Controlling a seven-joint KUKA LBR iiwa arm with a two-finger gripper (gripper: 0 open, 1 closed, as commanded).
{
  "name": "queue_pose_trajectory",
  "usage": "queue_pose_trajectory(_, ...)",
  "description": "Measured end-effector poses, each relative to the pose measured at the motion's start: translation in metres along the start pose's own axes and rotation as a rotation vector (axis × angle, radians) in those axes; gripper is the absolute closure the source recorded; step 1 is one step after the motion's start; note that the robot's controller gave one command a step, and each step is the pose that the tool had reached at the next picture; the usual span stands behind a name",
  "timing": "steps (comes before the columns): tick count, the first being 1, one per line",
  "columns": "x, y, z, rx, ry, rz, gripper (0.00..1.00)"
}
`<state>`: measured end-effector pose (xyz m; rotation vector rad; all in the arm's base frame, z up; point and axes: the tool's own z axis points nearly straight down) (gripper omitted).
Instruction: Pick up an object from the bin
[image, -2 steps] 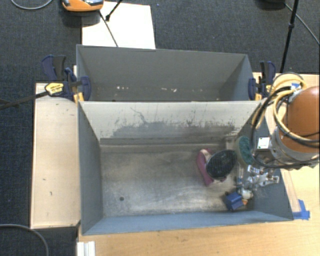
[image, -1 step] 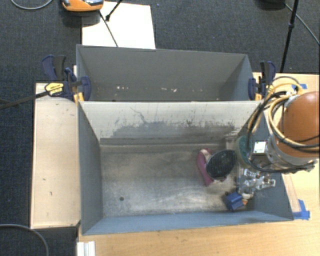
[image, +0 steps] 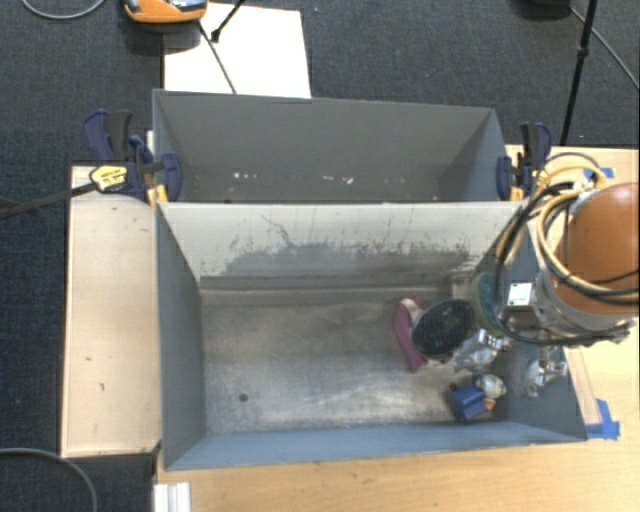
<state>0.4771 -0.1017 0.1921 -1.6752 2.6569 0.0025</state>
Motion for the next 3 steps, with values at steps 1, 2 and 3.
queue_pose_trajectory(1,-0.003,-0.016,0.116,-0.004,0.013,0.001,0.0)
queue_pose_trajectory(2,-0.008,-0.017,0.115,0.007,-0.003,-0.004,1.0)
queue_pose_trajectory(3,0.021,-0.011,-0.051,0.01,0.0,-0.021,1.0)
